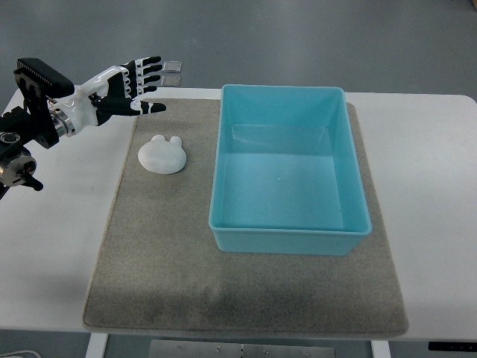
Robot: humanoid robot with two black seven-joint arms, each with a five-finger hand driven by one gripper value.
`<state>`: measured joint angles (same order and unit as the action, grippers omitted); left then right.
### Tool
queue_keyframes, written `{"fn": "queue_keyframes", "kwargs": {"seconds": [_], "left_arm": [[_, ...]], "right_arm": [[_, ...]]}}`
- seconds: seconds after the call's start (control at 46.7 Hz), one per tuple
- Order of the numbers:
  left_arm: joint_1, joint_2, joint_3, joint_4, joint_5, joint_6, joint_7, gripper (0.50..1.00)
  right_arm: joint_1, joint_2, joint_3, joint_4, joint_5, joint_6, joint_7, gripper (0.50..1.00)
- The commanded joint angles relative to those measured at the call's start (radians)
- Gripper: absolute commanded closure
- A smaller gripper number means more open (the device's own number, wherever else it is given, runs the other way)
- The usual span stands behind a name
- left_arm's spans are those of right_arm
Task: Place white toy into blue box with left hand
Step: 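Reach the left hand over the white toy and lower fingers toward it, then close the left hand fingers around the white toy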
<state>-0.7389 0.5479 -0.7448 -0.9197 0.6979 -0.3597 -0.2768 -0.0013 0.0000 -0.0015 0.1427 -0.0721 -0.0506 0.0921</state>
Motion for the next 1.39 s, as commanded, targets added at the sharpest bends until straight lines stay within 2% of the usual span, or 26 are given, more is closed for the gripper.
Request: {"fn": "queue_keyframes", "kwargs": {"seconds": [0.0,0.15,0.428,0.599,0.792,1.284,1.37], "left_arm": [[0.0,0.035,0.002,-0.05,0.026,-0.002,-0.001,0.506],[0.0,0.069,0.002,-0.133,0.245,0.007,-0.001,0.508],[0.01,0.09,0.002,-0.182,0.512,0.01,-0.001,0.516],[0.016,0.115,0.004,-0.243,0.635,0.044,-0.001,0.523],[0.019,0.118,0.012,-0.248,0.805,0.065,-0.004,0.542],[0.03,0.135,0.012,-0.261,0.936,0.067,-0.015,0.598],[0.03,0.13,0.015,-0.26,0.942,0.076,-0.013,0.624]], "right_arm": [[0.0,0.0,0.0,0.0,0.0,0.0,0.0,0.564],[0.0,0.0,0.0,0.0,0.0,0.0,0.0,0.564],[0.0,0.0,0.0,0.0,0.0,0.0,0.0,0.564],[0.0,0.0,0.0,0.0,0.0,0.0,0.0,0.564],[0.0,0.0,0.0,0.0,0.0,0.0,0.0,0.564],[0.0,0.0,0.0,0.0,0.0,0.0,0.0,0.564],[0.0,0.0,0.0,0.0,0.0,0.0,0.0,0.564]]}}
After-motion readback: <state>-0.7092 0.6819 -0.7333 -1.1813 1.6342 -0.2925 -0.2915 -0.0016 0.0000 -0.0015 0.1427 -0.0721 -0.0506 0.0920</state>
